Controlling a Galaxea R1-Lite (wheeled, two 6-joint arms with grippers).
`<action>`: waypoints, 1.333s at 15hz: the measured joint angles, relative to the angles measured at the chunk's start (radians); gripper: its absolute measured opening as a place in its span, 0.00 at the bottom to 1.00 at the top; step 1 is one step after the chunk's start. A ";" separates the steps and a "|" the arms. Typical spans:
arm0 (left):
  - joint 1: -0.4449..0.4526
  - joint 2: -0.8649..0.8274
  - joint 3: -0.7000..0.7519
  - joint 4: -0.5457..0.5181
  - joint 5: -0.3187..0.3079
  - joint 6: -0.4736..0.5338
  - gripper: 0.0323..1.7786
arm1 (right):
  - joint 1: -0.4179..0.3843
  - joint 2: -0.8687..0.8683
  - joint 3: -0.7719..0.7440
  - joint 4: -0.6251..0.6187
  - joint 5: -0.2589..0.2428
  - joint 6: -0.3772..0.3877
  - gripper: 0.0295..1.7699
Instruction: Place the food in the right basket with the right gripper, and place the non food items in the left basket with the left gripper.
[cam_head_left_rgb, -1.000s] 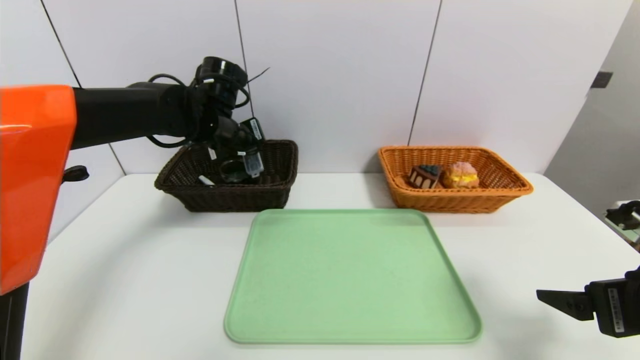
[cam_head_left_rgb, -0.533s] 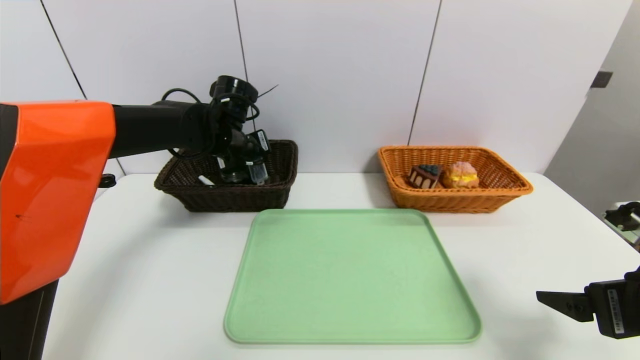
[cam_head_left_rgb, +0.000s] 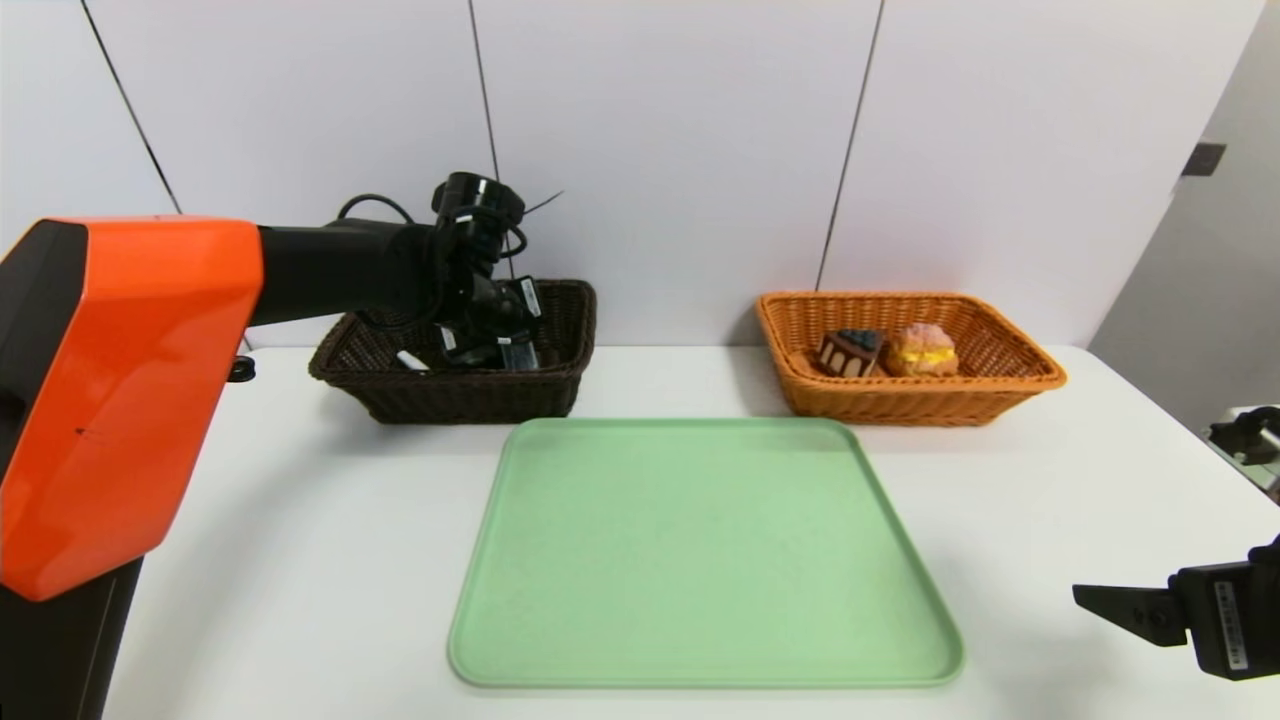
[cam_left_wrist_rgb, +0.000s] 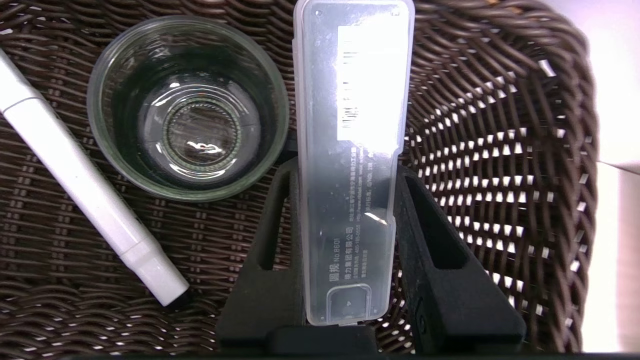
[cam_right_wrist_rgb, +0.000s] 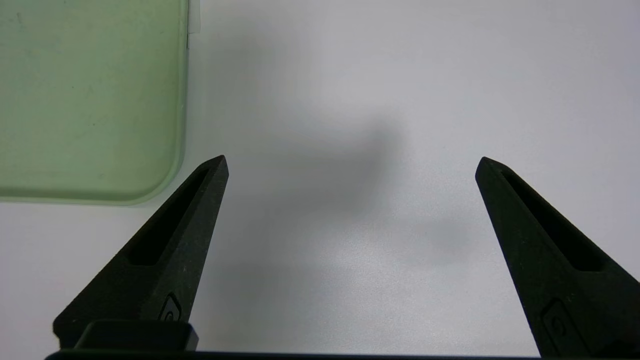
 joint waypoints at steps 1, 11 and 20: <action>0.000 0.003 0.000 0.000 0.000 0.003 0.38 | 0.000 0.000 0.000 -0.001 0.000 0.000 0.97; -0.020 -0.074 -0.001 -0.001 0.007 0.064 0.80 | 0.000 -0.003 -0.001 -0.005 0.000 -0.001 0.97; -0.048 -0.645 0.463 -0.009 0.091 0.465 0.91 | 0.011 0.007 -0.110 -0.381 0.045 -0.102 0.97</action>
